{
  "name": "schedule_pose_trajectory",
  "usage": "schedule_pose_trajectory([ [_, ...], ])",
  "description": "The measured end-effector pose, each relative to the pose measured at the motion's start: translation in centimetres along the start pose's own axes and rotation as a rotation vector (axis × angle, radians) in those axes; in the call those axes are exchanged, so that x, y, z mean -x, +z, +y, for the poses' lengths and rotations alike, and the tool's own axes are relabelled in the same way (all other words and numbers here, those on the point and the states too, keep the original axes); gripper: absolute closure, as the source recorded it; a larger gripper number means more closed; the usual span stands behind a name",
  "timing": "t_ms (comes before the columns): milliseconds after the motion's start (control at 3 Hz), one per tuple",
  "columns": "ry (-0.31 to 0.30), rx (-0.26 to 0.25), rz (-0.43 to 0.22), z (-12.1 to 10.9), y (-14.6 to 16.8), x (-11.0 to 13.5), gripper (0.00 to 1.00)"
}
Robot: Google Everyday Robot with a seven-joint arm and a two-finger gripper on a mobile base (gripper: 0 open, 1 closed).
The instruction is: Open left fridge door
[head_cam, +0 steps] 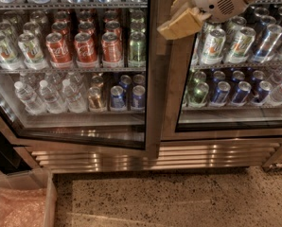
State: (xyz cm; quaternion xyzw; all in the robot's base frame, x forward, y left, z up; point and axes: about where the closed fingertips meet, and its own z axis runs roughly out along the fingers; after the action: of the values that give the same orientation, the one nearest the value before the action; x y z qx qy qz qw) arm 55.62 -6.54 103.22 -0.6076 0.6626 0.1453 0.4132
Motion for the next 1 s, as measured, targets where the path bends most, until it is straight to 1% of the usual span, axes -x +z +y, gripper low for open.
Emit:
schedule_pose_trajectory([
  [333,-0.003,0.019,-0.001,-0.1,0.9,0.4,0.22],
  [667,-0.003,0.019,-0.002,-0.1,0.9,0.4,0.24],
  [1000,-0.004,0.080,-0.031,3.0,1.5,1.1,0.21],
])
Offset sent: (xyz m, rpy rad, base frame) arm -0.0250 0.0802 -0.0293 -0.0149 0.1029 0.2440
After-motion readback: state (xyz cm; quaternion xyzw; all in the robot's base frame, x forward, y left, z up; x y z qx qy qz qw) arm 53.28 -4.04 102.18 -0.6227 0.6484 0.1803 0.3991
